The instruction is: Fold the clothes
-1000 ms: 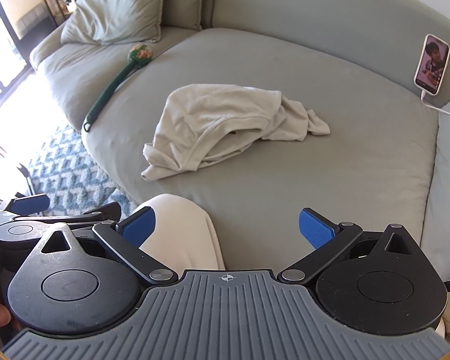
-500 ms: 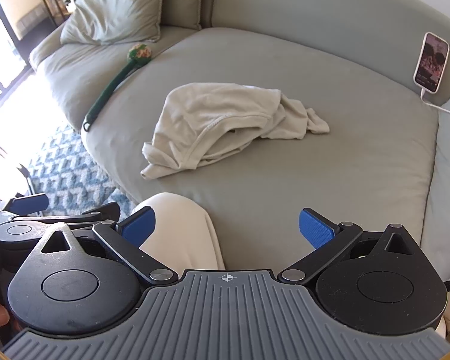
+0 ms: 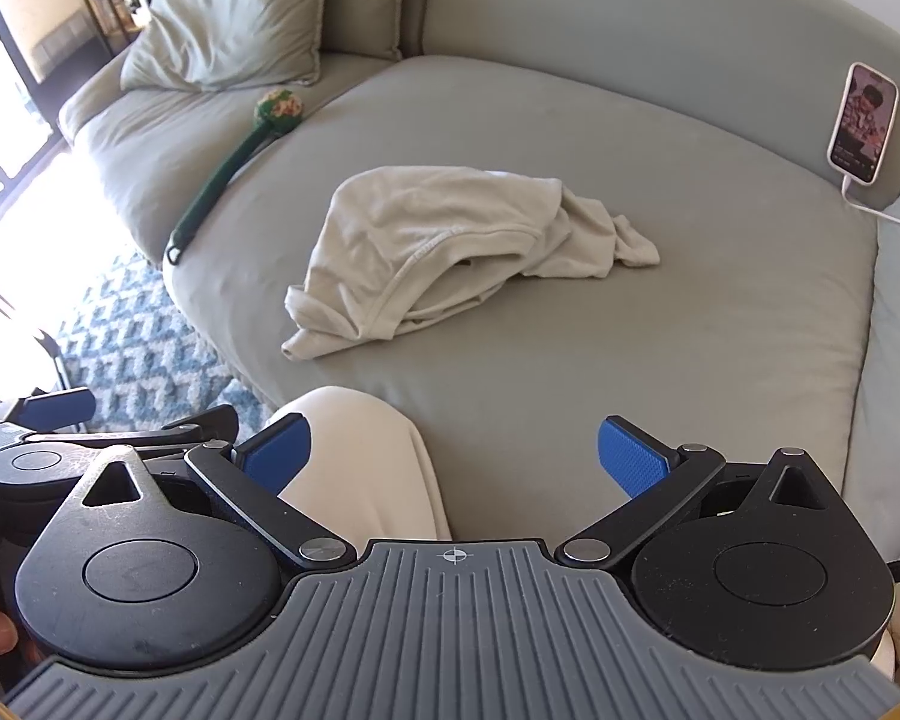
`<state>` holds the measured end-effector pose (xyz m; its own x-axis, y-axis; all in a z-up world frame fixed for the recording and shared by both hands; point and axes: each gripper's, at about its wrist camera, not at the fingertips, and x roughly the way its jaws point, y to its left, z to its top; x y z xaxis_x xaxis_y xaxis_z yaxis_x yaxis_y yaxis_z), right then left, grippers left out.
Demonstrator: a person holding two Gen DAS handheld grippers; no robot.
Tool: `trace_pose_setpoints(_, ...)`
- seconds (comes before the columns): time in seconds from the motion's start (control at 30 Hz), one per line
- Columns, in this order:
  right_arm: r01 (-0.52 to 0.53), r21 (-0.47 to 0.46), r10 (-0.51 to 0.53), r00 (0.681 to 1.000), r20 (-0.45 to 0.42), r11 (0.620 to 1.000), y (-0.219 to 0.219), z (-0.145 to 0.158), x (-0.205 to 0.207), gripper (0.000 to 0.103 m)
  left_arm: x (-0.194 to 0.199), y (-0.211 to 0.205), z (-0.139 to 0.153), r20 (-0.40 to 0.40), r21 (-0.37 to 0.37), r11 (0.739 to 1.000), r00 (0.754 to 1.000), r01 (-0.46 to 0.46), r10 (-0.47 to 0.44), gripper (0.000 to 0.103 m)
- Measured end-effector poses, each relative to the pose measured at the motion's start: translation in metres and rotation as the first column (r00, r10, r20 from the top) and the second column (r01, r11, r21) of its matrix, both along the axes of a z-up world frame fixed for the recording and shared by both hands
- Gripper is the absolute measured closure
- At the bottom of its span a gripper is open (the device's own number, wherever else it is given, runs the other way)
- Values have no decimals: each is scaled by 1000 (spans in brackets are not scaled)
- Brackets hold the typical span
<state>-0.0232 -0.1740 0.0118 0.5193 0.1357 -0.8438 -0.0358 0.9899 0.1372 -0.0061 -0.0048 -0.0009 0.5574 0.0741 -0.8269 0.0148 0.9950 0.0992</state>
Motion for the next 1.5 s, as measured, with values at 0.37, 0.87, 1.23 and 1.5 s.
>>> trace_pose_setpoints(0.37,1,1,-1,1000,-2,1000,0,0,-1,2,-1,0,0,-5,3,1000,1000,3,-3,1)
trace_pose_setpoints(0.87,20,17,-19,999,-34,1000,-7,-12,1,2,6,-6,-14,-40,0,999,998,43,-43,1)
trace_pose_setpoints(1.23,109,114,-106,994,-32,987,-34,-37,13,2,45,-6,-30,22,66,994,996,82,-84,11)
trace_pose_setpoints(1.5,217,293,-201,976,-84,931,-73,-75,27,24,96,-61,-44,15,27,925,925,379,-379,44)
